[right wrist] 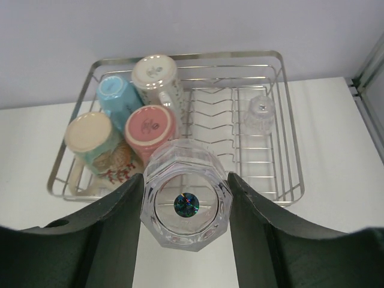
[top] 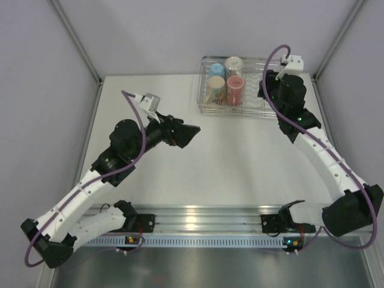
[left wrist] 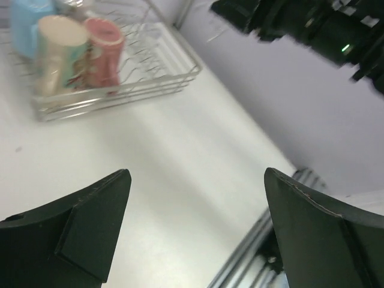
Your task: Load the cups into the dish rack
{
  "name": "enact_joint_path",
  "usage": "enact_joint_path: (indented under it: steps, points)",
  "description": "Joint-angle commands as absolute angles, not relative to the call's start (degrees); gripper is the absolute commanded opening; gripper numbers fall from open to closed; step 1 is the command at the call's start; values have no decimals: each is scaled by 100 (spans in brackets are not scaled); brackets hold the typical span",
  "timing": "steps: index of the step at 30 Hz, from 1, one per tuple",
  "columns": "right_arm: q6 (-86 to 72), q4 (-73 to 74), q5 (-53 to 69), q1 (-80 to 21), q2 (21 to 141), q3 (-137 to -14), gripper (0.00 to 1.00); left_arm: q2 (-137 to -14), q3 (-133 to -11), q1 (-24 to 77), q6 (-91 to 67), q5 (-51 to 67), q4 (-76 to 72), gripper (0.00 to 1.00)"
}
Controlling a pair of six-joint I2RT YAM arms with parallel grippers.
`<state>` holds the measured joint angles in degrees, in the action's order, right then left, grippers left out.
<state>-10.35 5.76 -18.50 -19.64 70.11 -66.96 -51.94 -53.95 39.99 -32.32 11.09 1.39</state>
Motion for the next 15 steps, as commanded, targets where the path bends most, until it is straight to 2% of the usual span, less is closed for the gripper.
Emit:
enact_joint_path:
  steps: [1, 5, 10, 15]
  points:
    - [-765, 773, -2057, -1662, 7504, -7434, 0, -5203, -5388, 3990, -1706, -141, 2214, 98]
    - [-598, 817, -2100, -1407, 8137, -7856, 0, -5273, -5326, 3981, -1608, -272, 2478, 98]
    - [-589, 1080, -1908, -880, 9069, -8594, 0, -5081, -5317, 3981, -1626, 316, 2505, 98]
    - [-598, 1231, -1688, -615, 9764, -8956, 0, -4887, -5317, 3981, -1600, 193, 2496, 98]
